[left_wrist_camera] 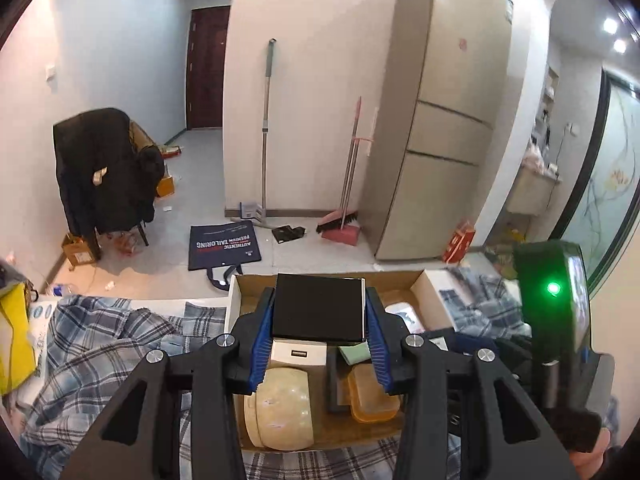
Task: Organize rigid objects
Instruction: 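Carry both black cases over the cardboard box, then lower both black cases into the box and open both grippers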
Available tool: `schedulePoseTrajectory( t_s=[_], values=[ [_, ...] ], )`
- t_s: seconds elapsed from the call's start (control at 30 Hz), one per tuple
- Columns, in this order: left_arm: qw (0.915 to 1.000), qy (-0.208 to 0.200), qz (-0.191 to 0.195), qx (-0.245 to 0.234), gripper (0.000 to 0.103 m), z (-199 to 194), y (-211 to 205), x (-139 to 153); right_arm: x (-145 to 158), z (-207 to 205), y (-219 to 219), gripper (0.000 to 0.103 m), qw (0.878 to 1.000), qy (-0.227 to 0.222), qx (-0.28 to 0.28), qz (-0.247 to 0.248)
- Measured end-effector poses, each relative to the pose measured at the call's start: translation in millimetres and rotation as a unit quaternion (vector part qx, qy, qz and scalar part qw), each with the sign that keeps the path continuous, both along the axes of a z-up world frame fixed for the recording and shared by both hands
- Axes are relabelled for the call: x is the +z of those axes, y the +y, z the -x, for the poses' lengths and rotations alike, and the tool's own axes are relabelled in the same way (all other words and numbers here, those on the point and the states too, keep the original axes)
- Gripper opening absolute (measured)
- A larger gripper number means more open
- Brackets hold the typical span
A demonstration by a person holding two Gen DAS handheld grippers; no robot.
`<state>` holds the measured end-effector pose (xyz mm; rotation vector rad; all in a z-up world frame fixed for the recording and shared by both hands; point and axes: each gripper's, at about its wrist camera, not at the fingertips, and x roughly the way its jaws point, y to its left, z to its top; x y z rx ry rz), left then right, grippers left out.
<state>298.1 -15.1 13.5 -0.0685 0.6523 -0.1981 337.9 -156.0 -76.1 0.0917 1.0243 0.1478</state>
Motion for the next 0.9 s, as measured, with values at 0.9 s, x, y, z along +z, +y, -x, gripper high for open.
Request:
schedulePoseTrajectory(
  t_s=[0.9],
  values=[
    [0.9948, 0.082, 0.019, -0.057, 0.044, -10, -40, -48, 27, -1, -59, 0.083, 0.997, -0.042, -0.038, -0.049]
  ],
)
